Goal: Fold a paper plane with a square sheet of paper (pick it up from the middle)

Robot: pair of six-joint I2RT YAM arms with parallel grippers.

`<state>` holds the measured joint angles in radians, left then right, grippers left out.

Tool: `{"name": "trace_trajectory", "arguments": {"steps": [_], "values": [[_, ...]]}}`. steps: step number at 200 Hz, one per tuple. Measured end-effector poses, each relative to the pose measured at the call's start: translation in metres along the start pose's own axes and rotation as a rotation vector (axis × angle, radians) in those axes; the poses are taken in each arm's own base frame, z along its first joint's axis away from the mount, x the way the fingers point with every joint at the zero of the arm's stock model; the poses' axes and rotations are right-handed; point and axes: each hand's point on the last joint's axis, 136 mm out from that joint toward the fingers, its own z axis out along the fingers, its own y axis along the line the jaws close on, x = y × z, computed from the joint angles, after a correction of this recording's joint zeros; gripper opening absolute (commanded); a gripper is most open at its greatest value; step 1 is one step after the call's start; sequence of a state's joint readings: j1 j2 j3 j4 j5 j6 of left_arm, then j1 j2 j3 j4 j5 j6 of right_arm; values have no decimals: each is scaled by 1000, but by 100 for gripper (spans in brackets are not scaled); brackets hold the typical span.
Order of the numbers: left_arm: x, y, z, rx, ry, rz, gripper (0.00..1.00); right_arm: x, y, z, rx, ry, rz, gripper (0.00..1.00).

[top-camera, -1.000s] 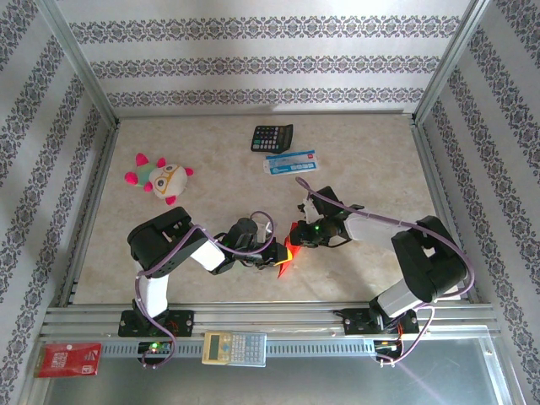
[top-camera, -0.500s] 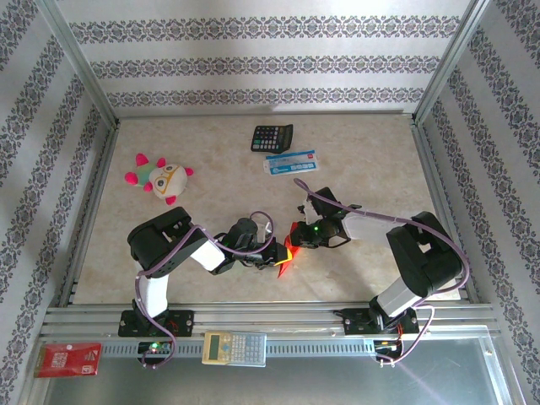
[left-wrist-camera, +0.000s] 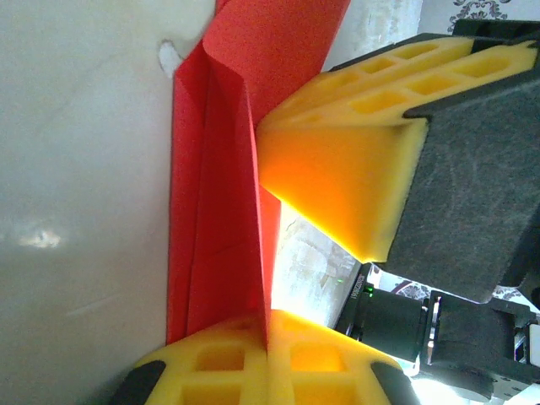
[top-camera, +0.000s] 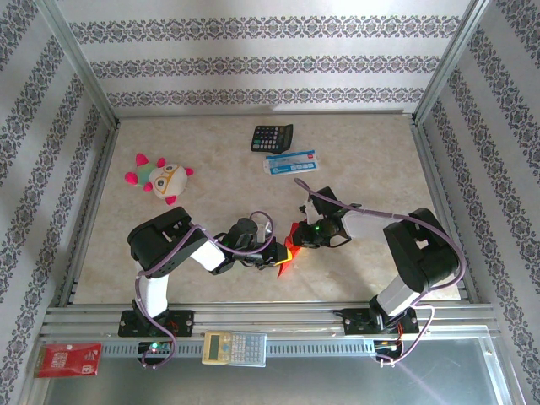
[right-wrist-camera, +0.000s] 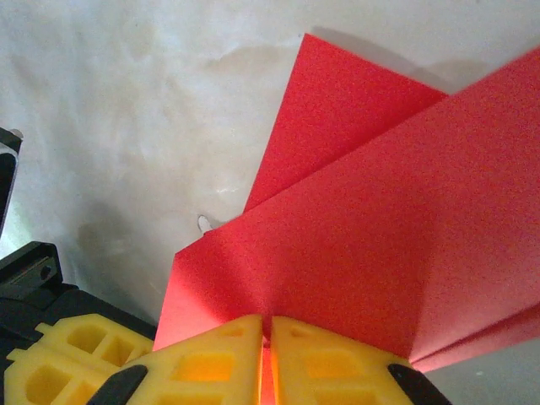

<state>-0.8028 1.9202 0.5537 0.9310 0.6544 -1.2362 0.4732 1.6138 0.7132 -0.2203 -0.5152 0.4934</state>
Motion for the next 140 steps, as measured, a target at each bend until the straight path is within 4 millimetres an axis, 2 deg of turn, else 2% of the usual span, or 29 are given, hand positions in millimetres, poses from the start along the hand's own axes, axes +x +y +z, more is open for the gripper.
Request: {"name": "trace_trajectory", "arguments": {"steps": [48,140], "values": [[0,0,0,-1,1,-1,0,1,-1,1,3,5,1,13],[1,0,-9,-74,-4,26,20,1,-1,2,-9,24,14,11]]}}
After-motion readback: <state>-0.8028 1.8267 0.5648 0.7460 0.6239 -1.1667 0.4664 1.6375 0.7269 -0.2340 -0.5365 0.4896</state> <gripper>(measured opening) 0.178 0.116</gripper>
